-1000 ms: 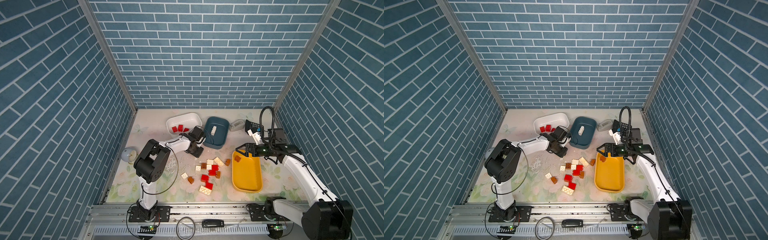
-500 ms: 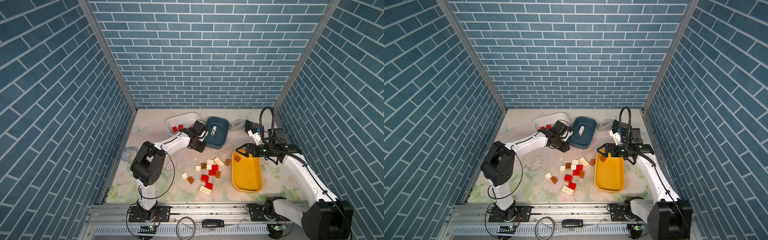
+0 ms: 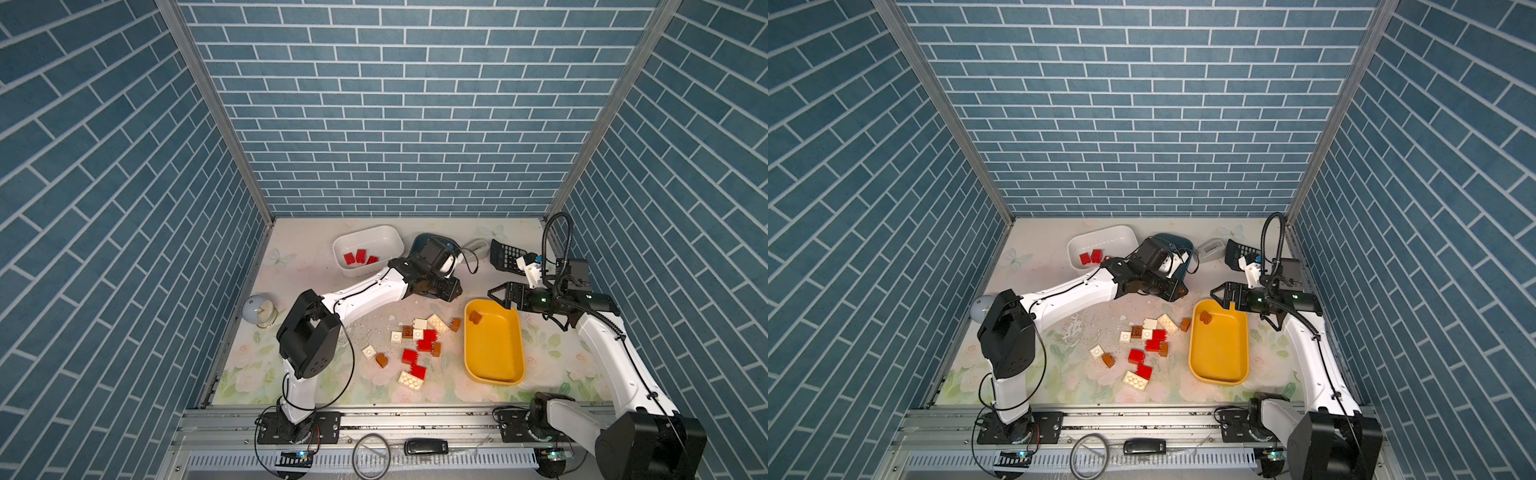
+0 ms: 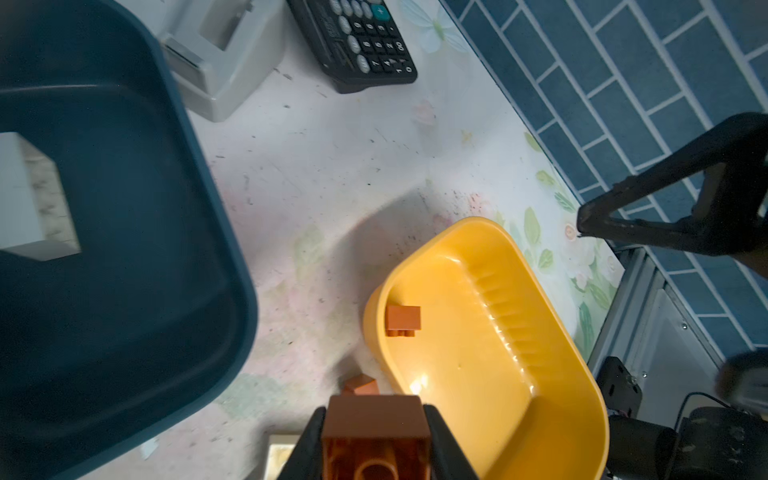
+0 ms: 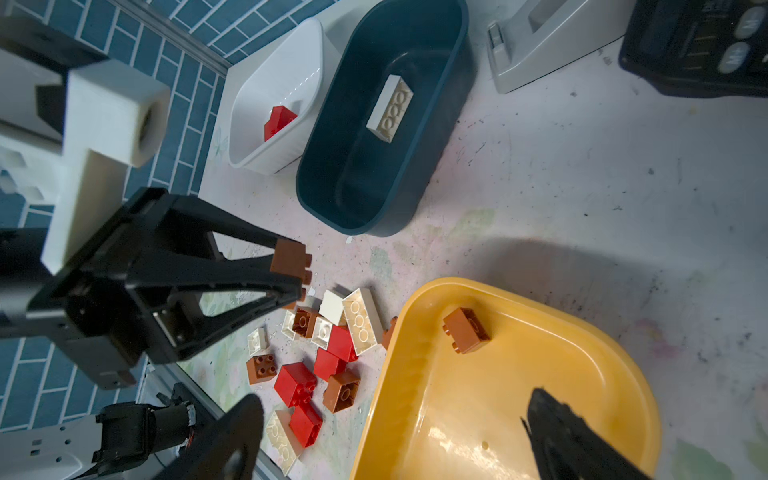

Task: Sort the legos into containers by color
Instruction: 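Carry the brown brick with the left gripper into the yellow tray and release, then move the left gripper back to the pile and grasp a small cream brick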

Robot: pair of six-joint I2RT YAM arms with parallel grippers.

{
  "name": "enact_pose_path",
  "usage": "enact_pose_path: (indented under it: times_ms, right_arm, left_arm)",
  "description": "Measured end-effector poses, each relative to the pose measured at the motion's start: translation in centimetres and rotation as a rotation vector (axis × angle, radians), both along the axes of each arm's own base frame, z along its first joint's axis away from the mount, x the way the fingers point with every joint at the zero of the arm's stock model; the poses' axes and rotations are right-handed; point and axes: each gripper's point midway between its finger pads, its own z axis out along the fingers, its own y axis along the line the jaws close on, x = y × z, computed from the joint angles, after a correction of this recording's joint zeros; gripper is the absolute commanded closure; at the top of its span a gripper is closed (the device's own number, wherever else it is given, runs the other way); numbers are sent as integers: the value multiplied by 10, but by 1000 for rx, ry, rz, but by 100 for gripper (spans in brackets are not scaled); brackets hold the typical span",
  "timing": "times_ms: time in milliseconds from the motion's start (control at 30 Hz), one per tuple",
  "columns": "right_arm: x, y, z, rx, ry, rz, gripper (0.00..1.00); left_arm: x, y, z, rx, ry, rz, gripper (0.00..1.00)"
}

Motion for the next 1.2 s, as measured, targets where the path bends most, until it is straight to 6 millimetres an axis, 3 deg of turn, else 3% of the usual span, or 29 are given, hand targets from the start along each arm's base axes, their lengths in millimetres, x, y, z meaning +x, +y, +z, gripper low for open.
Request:
enact_pose_path:
  times_ms: [267, 400, 533, 667, 867, 1000, 1067, 1200]
  right_arm:
    - [5, -14, 5, -24, -15, -52, 1]
    - [8, -18, 11, -35, -33, -62, 1]
    - [7, -19, 12, -45, -35, -55, 1]
    - [4, -20, 11, -48, -27, -49, 1]
    - [1, -14, 11, -24, -20, -13, 1]
    - [-1, -7, 12, 12, -20, 27, 2]
    - [-3, -2, 14, 31, -22, 48, 2]
    - [-8, 10, 17, 55, -21, 96, 2]
  left_arm:
    - [-27, -47, -45, -33, 82, -55, 68]
    - [-32, -54, -61, -24, 110, -54, 43]
    - [-30, -54, -56, -30, 93, -52, 29]
    - [-29, -47, -45, -9, 55, -52, 24]
    - [-30, -10, -5, 71, -25, -34, 20]
    - [-29, 34, 18, 151, -65, 31, 20]
    - [-29, 63, 20, 201, -61, 79, 20]
    - [-34, 127, 4, 335, -1, 205, 20]
